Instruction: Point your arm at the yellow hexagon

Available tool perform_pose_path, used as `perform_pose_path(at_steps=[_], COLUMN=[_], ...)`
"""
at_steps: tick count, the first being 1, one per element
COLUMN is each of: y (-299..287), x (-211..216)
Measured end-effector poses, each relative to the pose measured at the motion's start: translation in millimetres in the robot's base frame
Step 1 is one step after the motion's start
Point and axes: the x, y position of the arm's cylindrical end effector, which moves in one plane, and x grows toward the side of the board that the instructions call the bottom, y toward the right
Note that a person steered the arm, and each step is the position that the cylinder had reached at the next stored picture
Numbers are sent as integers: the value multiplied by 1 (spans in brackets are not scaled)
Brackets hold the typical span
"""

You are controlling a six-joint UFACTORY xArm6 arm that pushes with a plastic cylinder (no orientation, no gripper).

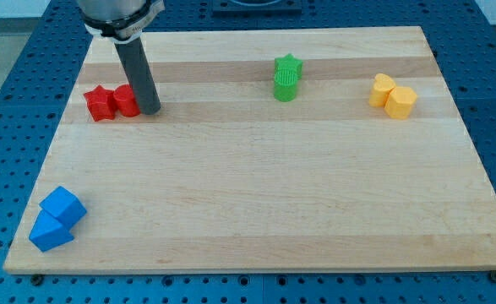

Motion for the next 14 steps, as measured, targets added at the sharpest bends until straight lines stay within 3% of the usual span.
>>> perform_pose_path(at_steps=[2, 11, 13, 14], y=[12, 262, 326, 333], x=[0, 21, 66, 128])
